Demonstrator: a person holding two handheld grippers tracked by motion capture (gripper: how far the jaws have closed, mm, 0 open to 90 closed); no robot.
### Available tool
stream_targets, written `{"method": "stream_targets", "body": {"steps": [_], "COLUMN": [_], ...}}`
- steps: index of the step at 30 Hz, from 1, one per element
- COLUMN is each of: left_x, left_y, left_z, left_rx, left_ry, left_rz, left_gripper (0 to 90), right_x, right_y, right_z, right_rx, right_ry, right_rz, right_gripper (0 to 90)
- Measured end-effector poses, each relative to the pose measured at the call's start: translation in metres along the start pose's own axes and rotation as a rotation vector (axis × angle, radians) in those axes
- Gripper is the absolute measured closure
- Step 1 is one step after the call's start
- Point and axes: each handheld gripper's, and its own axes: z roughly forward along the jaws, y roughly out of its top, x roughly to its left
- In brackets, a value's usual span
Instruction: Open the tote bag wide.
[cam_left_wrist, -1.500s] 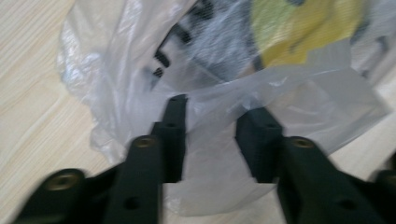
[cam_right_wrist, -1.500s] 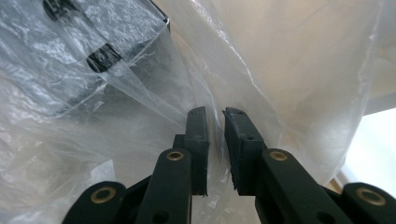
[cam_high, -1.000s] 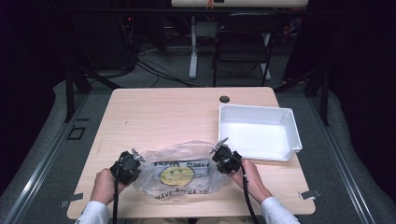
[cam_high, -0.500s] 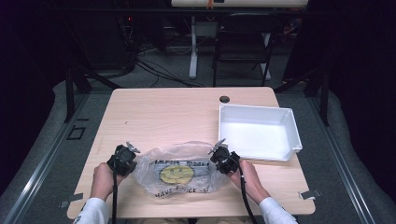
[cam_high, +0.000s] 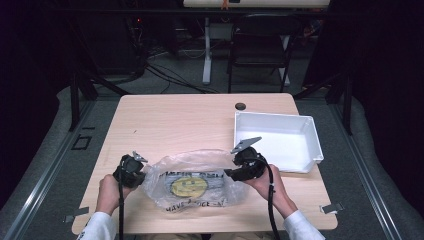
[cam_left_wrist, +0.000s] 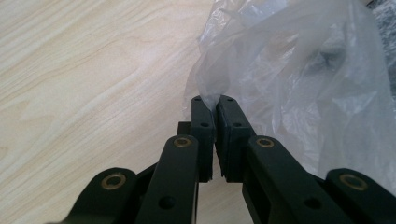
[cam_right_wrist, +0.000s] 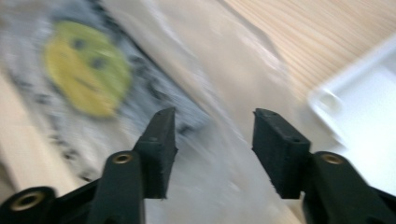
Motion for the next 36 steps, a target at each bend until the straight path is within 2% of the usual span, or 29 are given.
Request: {"method": "stream_targets", "body": {"steps": [1, 4, 6, 7, 8, 9, 11, 17, 20, 23, 25, 31, 36], "left_x": [0.0, 0.001, 0.001, 0.001, 0.001, 0.002, 0.002, 0.002, 0.002, 0.002, 0.003, 0.003, 0.004], "left_y": [0.0, 0.0, 0.0, 0.0, -0.001, -0.001, -0.001, -0.001, -0.001, -0.001, -0.001, -0.002, -0.002], "left_z": [0.0, 0.0, -0.001, -0.001, -0.001, -0.001, -0.001, -0.001, -0.001, -0.001, -0.002, -0.003, -0.004], "left_rx": [-0.003, -0.006, -0.007, -0.006, -0.005, -0.005, -0.005, -0.003, -0.002, -0.002, -0.005, -0.005, -0.013], "left_ry": [-0.005, -0.008, -0.01, -0.009, -0.006, -0.009, -0.009, -0.01, -0.012, -0.011, -0.012, -0.011, -0.011], "left_rz": [-0.003, -0.006, -0.006, -0.006, -0.005, -0.005, -0.007, -0.007, -0.01, -0.009, -0.011, -0.013, -0.017], "left_gripper": [86.0, 85.8, 85.6, 85.5, 85.3, 85.3, 85.3, 85.2, 85.2, 85.2, 85.1, 85.1, 85.1], "right_x": [0.003, 0.019, 0.024, 0.026, 0.026, 0.024, 0.024, 0.024, 0.025, 0.026, 0.026, 0.035, 0.042], "right_y": [0.001, 0.006, 0.006, 0.005, 0.004, 0.004, 0.003, 0.002, 0.002, 0.001, 0.001, -0.004, -0.012], "right_z": [0.002, 0.018, 0.031, 0.037, 0.041, 0.041, 0.039, 0.037, 0.038, 0.037, 0.035, 0.032, 0.033], "right_rx": [-0.009, 0.026, 0.07, 0.084, 0.1, 0.091, 0.084, 0.097, 0.092, 0.088, 0.104, 0.104, 0.159], "right_ry": [0.019, 0.034, 0.022, 0.016, 0.017, 0.035, 0.023, 0.059, 0.064, 0.073, 0.084, 0.109, 0.129], "right_rz": [-0.009, -0.058, -0.09, -0.089, -0.093, -0.082, -0.09, -0.095, -0.098, -0.086, -0.091, -0.097, -0.128], "right_gripper": [45.3, 44.7, 46.1, 47.7, 50.2, 55.2, 62.5, 82.3, 89.0, 90.0, 90.0, 90.0, 90.0]}}
